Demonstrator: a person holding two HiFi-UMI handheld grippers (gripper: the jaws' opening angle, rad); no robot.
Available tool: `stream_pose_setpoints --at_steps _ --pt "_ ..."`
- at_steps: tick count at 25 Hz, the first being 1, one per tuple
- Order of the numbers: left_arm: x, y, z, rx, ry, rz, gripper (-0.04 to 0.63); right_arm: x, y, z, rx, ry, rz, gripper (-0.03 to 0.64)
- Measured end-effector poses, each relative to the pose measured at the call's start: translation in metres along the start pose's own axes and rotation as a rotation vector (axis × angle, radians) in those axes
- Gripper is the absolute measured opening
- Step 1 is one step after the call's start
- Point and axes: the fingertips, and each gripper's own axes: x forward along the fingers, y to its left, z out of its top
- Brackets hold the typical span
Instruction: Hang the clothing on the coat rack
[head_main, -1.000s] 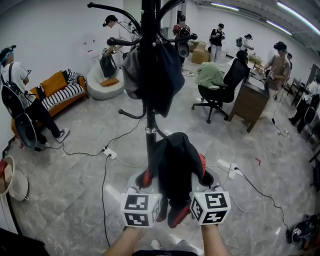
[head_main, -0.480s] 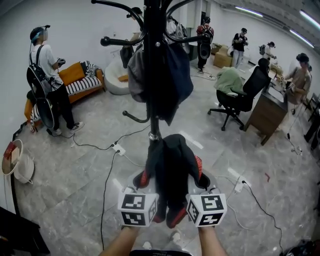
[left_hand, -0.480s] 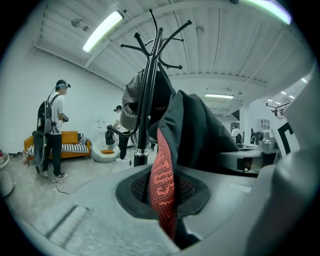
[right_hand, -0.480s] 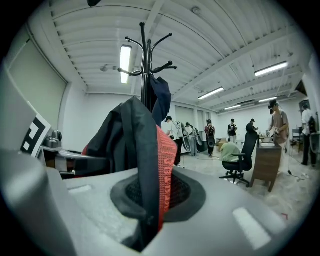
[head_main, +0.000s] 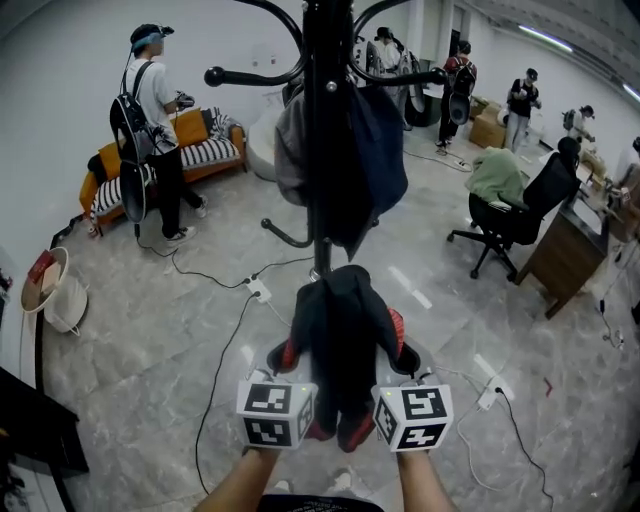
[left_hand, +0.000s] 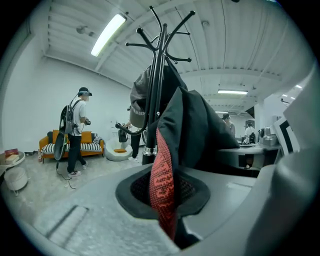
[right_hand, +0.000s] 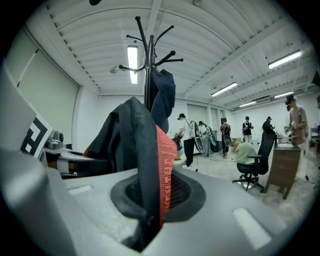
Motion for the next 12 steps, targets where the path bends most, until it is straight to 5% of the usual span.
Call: stream_pose_setpoints --at_steps 12 --pt "0.017 0.009 -0.003 -0.001 0.027 0.133 0.025 0.032 -0.009 -0.005 -0.026 0.023 0.14 0.025"
